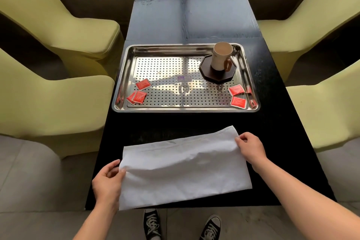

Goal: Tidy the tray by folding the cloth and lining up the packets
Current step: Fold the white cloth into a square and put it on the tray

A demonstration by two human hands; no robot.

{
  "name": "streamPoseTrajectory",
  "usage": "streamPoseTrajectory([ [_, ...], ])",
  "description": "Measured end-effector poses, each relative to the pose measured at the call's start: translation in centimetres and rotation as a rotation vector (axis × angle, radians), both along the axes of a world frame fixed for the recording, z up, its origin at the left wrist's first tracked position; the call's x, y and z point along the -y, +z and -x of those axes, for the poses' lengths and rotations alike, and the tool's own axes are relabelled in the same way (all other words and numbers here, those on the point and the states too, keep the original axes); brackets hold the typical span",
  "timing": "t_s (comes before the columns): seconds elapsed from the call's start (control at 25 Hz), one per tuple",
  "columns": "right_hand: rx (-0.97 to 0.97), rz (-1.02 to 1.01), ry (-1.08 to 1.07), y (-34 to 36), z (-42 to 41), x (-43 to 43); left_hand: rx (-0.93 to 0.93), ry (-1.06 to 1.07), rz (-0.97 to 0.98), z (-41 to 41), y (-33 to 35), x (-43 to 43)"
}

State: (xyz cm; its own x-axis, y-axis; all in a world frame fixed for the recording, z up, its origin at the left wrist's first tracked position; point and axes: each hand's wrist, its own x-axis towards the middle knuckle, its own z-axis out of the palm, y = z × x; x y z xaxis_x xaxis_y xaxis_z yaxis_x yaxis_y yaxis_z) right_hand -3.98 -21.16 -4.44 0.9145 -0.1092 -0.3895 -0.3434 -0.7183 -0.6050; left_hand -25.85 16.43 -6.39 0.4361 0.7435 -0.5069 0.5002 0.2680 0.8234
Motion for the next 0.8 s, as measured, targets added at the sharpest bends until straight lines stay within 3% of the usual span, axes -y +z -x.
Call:
streamPoseTrajectory([
  [0.12,-0.083,0.091,0.034,-0.7,-0.2,0.0,-0.109,-0.077,-0.055,-0.9,-0.1,0.7],
  [0.28,-0.115,0.086,0.072,-1.9,0.3,0.6,-0.159,0.055,0.198,-2.2,0.2,-0.1],
  [0.48,-0.003,-0.052,-0.007,-2.5,0.1,0.8,-0.115,-0.002,0.029,-3.6,1.2,-0.8],
  [0.68,0.002,-0.026,-0.003,-3.2,-0.3,0.2,-0.364,-0.055,-0.125,-2.9,0.0,-0.5],
  [0.8,0.037,0.036,-0.011,-3.0,0.5,0.4,-0.417,-0.151,-0.184,-2.2,0.4,0.1],
])
